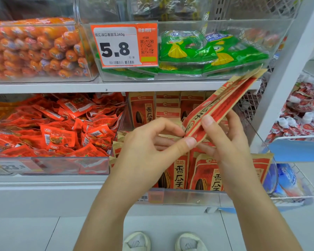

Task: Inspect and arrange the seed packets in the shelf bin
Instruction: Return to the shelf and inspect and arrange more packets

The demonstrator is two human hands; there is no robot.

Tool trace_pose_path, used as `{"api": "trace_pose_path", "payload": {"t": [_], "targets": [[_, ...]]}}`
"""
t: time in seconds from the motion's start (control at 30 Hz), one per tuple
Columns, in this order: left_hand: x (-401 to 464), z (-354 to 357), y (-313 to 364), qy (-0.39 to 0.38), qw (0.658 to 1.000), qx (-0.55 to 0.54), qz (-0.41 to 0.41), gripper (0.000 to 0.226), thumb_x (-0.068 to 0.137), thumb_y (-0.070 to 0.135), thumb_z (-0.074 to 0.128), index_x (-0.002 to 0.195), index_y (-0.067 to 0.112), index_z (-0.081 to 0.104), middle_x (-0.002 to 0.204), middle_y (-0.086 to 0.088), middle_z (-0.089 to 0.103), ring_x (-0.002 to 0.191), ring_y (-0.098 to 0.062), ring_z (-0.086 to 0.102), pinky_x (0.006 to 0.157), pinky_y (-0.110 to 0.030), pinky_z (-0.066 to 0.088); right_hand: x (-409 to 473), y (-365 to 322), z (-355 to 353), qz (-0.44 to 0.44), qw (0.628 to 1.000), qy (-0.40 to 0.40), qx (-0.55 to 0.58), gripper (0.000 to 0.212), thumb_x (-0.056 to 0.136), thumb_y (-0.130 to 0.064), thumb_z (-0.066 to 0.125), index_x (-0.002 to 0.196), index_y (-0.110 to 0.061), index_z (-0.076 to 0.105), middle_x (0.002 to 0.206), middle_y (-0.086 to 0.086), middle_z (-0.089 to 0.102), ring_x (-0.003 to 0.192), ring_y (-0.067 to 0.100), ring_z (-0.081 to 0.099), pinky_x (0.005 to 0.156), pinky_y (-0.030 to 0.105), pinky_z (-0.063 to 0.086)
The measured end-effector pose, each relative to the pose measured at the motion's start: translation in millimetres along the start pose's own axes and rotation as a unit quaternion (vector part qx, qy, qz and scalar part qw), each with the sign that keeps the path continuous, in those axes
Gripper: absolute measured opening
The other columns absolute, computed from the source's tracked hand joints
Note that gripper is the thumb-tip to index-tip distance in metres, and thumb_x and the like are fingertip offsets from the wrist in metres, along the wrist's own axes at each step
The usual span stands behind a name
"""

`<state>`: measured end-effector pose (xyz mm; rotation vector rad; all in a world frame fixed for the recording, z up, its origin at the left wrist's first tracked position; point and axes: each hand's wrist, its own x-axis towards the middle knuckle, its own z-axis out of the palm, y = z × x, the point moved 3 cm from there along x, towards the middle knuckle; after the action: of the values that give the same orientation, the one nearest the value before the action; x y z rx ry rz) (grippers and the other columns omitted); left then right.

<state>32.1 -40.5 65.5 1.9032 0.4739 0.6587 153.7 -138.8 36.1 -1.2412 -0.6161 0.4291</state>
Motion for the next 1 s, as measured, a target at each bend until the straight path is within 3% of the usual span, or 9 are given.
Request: {"api": "trace_pose_path", "payload": {"t": [0.13,0.27,0.47,0.8,0.93,1.0], "targets": [[1.6,-0.2,0.3,0.028,1.000,0.012,-0.003,0.010,0.079,0.033,0.074,0.077,0.024,0.071,0.078,0.013,0.074,0.072,-0.002,0.071,0.071,-0.028,0.059,0.6,0.5,-1.0,-0.013,0.999,0.022,-0.022,0.083,0.069,-0.052,0.074,0.142,-0.032,0.041,0.120,0.002,0.065,0.105,0.011,0.068,0.077,0.026,0.059],[3.9,0.9,-4.5,0.055,0.998,0.030,0.003,0.012,0.083,0.030,0.071,0.074,0.023,0.070,0.074,0.012,0.073,0.071,-0.005,0.070,0.075,-0.038,0.059,1.1,1.8,0.0,-0.022,0.998,0.027,-0.057,0.081,0.072,-0.057,0.070,0.143,-0.039,0.037,0.123,0.002,0.062,0.103,0.006,0.068,0.082,0.032,0.060],[6.1,1.3,-6.1,0.039,0.999,-0.023,0.004,0.022,0.074,0.042,0.062,0.073,0.022,0.070,0.069,0.011,0.071,0.069,-0.004,0.068,0.068,-0.017,0.053,1.0,2.1,4.1,-0.025,0.998,0.025,-0.042,0.076,0.075,-0.051,0.063,0.144,-0.034,0.038,0.119,-0.003,0.064,0.099,0.003,0.069,0.079,0.024,0.058],[6.3,0.8,-8.2,0.019,0.999,-0.043,0.003,0.022,0.075,0.040,0.063,0.074,0.019,0.072,0.073,0.005,0.073,0.071,-0.006,0.069,0.069,-0.017,0.052,-3.0,4.1,8.6,-0.067,0.994,0.060,-0.067,0.075,0.072,-0.065,0.059,0.140,-0.039,0.041,0.121,-0.004,0.064,0.105,0.004,0.065,0.080,0.021,0.054],[5.5,-9.6,-7.7,-0.030,0.999,-0.017,-0.020,0.024,0.077,0.041,0.064,0.081,0.019,0.074,0.082,0.006,0.075,0.082,-0.006,0.071,0.077,-0.017,0.053,-2.9,2.3,11.9,-0.101,0.988,0.050,-0.100,0.064,0.078,-0.064,0.058,0.138,-0.047,0.043,0.120,-0.017,0.062,0.110,0.012,0.064,0.090,0.041,0.054],[3.9,-19.5,-6.4,0.008,0.999,-0.030,-0.016,0.025,0.079,0.040,0.061,0.087,0.020,0.074,0.086,0.007,0.076,0.084,-0.006,0.071,0.078,-0.016,0.054,-3.7,-0.7,14.3,-0.106,0.990,0.024,-0.088,0.060,0.079,-0.059,0.057,0.136,-0.045,0.047,0.120,-0.019,0.063,0.110,0.005,0.062,0.087,0.031,0.055]]}}
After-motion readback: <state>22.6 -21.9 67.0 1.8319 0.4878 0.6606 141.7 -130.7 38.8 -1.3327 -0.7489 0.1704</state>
